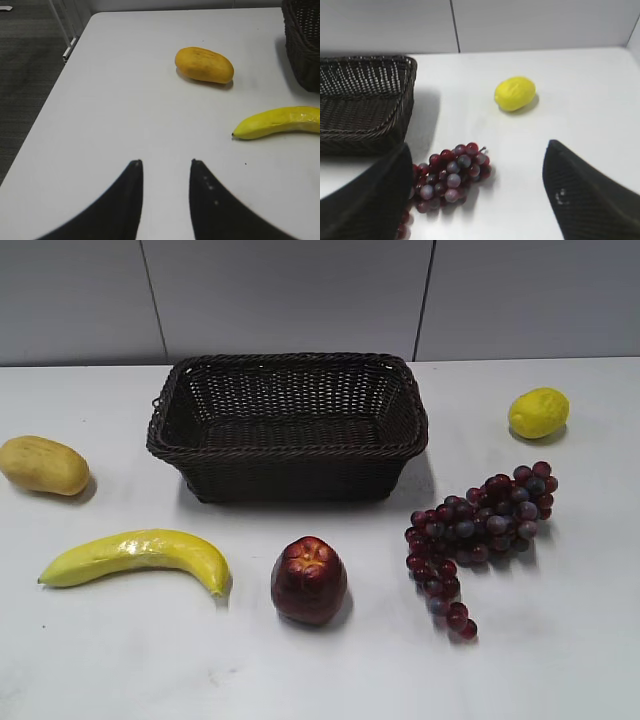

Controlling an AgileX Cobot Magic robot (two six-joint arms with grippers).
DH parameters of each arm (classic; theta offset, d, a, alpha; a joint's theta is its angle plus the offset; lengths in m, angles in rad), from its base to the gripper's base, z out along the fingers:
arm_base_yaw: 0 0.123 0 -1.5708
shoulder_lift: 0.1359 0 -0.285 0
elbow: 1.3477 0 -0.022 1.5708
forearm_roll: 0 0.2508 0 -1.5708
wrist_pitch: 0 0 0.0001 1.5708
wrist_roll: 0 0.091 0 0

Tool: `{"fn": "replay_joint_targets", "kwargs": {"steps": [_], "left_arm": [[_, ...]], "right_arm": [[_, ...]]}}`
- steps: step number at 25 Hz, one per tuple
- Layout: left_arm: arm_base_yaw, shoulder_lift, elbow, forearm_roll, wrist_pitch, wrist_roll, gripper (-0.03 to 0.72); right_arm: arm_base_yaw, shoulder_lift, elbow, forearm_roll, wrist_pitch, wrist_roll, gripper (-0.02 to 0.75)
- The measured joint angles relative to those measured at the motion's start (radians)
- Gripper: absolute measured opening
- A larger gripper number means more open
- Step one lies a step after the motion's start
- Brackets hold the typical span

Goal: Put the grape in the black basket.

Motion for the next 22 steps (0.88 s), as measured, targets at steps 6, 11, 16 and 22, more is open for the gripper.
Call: {"fn": "replay_joint_targets", "kwargs": {"steps": [6,11,16,22], "left_arm": [[0.0,0.0,0.0,0.0,0.0,0.0,0.237],[0.0,0.0,0.0,0.0,0.0,0.0,0.237],[0.0,0.0,0.0,0.0,0.0,0.0,0.237],[0.0,0.0,0.0,0.0,0.0,0.0,0.237]], "right_arm": [[0.0,0.37,-0.129,0.161,0.077,-0.001,0.645],[0.0,0.626,-0.223,0.232,0.123,-0.004,0.645],[0.0,0.811,-0.278,0.303,0.125,-0.017,0.647],[0.0,0.991,-0.311,0.326,0.12,-0.019,0.642]]}}
